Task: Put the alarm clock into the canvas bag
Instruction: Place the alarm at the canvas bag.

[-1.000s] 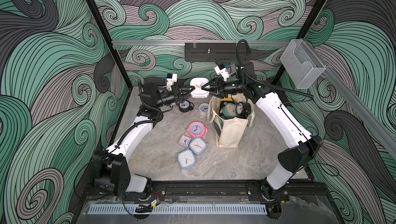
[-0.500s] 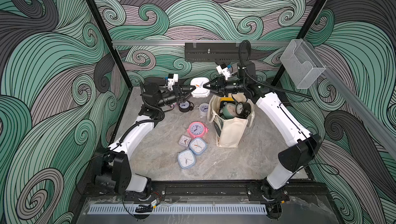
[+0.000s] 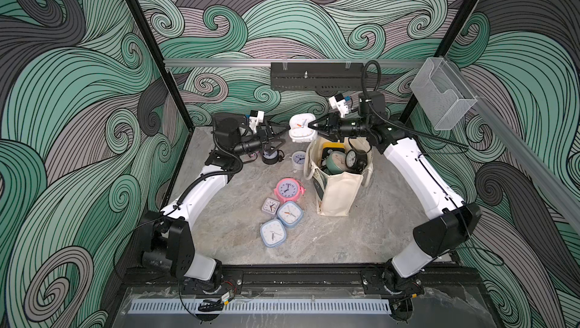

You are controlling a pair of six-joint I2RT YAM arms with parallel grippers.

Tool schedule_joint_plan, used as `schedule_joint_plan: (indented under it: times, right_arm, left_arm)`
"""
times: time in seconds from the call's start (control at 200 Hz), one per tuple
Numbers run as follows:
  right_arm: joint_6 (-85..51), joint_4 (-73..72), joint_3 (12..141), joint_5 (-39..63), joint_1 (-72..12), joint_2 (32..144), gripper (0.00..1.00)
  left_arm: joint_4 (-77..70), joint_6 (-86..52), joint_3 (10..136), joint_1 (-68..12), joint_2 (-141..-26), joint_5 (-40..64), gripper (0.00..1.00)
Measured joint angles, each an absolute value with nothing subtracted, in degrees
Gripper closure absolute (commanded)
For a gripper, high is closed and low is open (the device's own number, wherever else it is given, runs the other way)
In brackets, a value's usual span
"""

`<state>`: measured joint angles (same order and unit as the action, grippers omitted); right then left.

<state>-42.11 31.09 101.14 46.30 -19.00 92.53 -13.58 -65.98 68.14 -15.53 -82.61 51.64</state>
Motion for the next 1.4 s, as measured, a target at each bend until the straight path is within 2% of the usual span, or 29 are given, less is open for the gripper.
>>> schedule_joint_plan:
  times: [0.215, 0.365, 0.625, 0.986, 1.016, 1.056, 1.121, 1.166, 1.231, 1.401]
  right_arm:
    - [-37.6, 38.72, 91.61, 37.43, -8.8, 80.53, 0.97]
    - [-33.41, 45.21, 87.39, 30.3, -7.92, 77.54, 0.99]
    - [-29.08, 50.17, 88.68, 23.0, -10.17, 85.47, 1.0]
    - [-31.33, 48.71, 95.88, 21.87, -12.32, 98.04, 0.98]
    - [-31.9, 48.42, 96.14, 21.96, -12.25, 99.0, 0.94]
    - [-32.6, 48.05, 96.55, 22.24, -12.08, 100.27, 0.8]
    - [-33.76, 46.81, 97.08, 22.7, -12.01, 102.0, 0.7]
    - [-34.46, 46.33, 97.43, 22.9, -12.01, 102.39, 0.59]
    - [-34.96, 46.39, 97.54, 22.48, -11.99, 102.32, 0.54]
    - [-34.79, 46.63, 97.73, 19.44, -11.94, 101.93, 0.31]
  left_arm:
    - [9.52, -48.56, 71.13, -15.53, -75.44, 49.12, 0.01]
    - [17.06, -41.25, 66.74, -15.53, -69.19, 47.0, 0.01]
    - [22.74, -36.64, 62.22, -15.53, -68.53, 45.34, 0.01]
    - [22.83, -36.42, 62.0, -15.53, -68.53, 44.97, 0.01]
    - [22.83, -36.42, 62.0, -15.53, -68.53, 44.97, 0.01]
    - [22.83, -36.42, 62.0, -15.53, -68.53, 44.95, 0.01]
    - [22.9, -36.4, 62.0, -15.53, -68.53, 44.93, 0.01]
    - [22.92, -36.38, 62.0, -15.53, -68.53, 44.86, 0.01]
    - [23.14, -36.25, 62.0, -15.53, -68.53, 44.51, 0.01]
    - [25.63, -34.74, 62.0, -15.53, -68.93, 41.91, 0.01]
